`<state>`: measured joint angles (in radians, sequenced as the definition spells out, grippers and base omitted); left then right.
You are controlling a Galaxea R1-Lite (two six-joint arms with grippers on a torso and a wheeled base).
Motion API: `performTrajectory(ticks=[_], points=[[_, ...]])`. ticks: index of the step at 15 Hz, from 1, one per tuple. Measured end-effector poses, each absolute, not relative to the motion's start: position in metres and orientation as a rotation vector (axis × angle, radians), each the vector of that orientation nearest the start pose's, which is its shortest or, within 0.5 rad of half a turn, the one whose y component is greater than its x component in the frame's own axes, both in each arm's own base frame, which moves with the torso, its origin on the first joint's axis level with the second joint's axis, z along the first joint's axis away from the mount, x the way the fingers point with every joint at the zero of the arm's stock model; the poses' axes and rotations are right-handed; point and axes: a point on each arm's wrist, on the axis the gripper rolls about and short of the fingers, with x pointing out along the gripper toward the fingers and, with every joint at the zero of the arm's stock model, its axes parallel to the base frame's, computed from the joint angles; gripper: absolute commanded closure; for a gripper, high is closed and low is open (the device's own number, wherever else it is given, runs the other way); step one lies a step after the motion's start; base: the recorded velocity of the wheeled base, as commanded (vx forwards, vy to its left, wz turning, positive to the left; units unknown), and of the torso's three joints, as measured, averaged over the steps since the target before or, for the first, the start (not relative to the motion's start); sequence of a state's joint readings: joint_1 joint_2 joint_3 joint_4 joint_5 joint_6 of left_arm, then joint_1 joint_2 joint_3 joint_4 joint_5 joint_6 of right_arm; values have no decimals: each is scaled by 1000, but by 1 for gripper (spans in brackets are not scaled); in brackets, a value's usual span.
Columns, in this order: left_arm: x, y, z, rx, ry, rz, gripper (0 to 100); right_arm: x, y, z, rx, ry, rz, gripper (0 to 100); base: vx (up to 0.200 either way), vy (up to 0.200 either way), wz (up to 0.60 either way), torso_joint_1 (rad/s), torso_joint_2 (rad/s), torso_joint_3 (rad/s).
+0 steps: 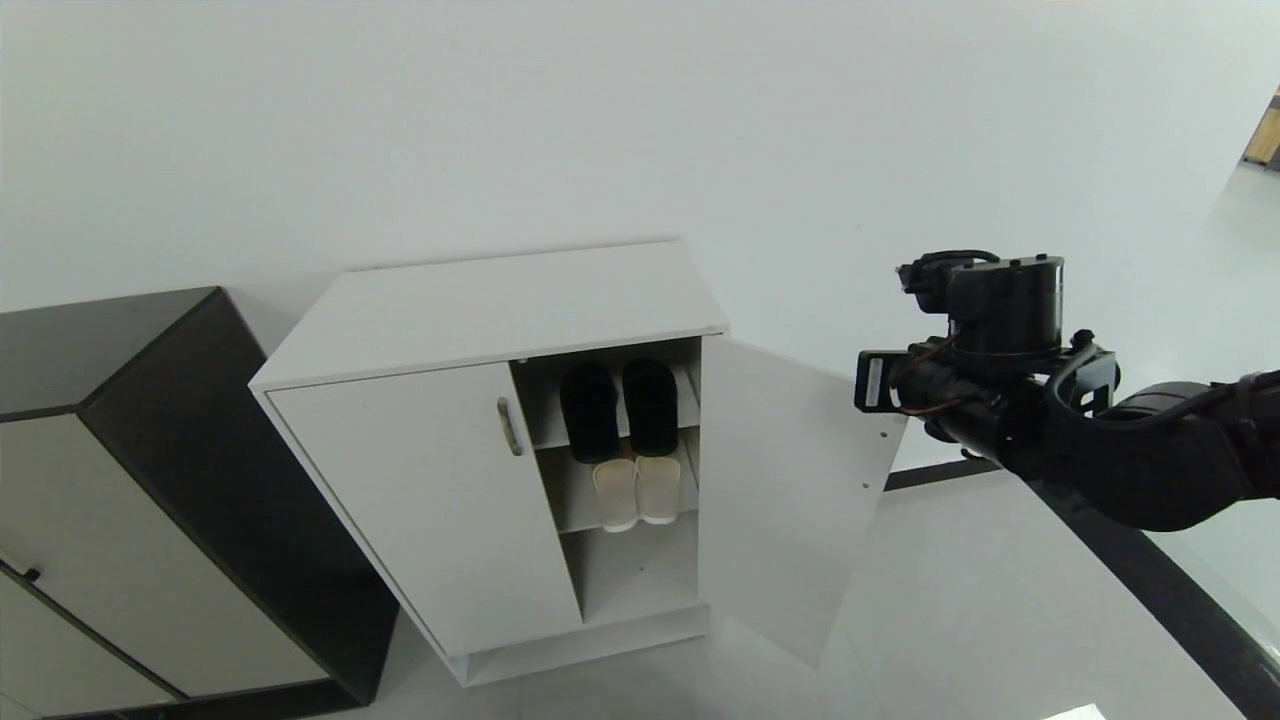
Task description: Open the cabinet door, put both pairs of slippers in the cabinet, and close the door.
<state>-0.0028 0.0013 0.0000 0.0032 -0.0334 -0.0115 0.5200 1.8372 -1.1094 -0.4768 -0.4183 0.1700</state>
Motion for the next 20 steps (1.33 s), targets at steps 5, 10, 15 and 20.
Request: performTrajectory(ticks=[5, 10, 15, 20], points=[[-23, -1, 75, -12, 4, -37, 100, 351, 161, 181, 69, 228, 29, 100, 0, 0, 0, 0, 0, 0], [-23, -1, 75, -12, 5, -34, 100, 375, 153, 163, 75, 232, -13, 100, 0, 0, 0, 0, 0, 0], [-23, -1, 75, -14, 5, -34, 100, 390, 150, 151, 79, 234, -40, 100, 0, 0, 0, 0, 0, 0], [-23, -1, 75, -13, 4, -34, 100, 394, 152, 145, 72, 244, -45, 100, 0, 0, 0, 0, 0, 0]])
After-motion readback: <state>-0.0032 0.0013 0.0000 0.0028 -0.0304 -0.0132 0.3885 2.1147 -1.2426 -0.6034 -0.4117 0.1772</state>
